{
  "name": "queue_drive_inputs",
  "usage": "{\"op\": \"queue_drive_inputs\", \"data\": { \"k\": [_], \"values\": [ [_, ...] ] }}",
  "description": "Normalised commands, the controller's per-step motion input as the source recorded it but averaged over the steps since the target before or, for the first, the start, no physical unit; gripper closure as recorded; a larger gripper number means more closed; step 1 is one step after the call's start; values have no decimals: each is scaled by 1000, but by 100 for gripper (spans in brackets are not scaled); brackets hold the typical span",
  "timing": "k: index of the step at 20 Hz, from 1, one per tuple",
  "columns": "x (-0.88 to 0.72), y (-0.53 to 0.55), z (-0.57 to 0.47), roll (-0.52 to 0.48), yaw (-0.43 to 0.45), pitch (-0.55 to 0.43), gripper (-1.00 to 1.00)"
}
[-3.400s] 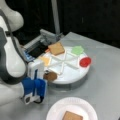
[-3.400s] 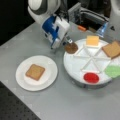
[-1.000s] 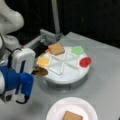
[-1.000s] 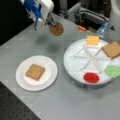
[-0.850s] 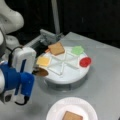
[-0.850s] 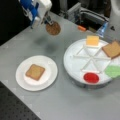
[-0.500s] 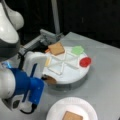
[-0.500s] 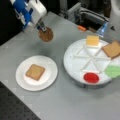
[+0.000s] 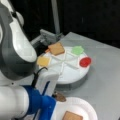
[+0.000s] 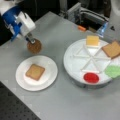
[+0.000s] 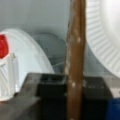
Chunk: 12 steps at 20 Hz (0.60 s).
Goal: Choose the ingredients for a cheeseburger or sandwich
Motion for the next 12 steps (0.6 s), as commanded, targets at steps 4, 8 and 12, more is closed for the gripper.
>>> {"op": "queue_drive_inputs", "data": {
  "k": [4, 8, 12],
  "values": [
    [315, -170, -244, -71, 217, 146, 100],
    [266, -228, -244, -35, 245, 123, 100],
    [345, -290, -303, -50, 269, 60, 100]
  ]
}}
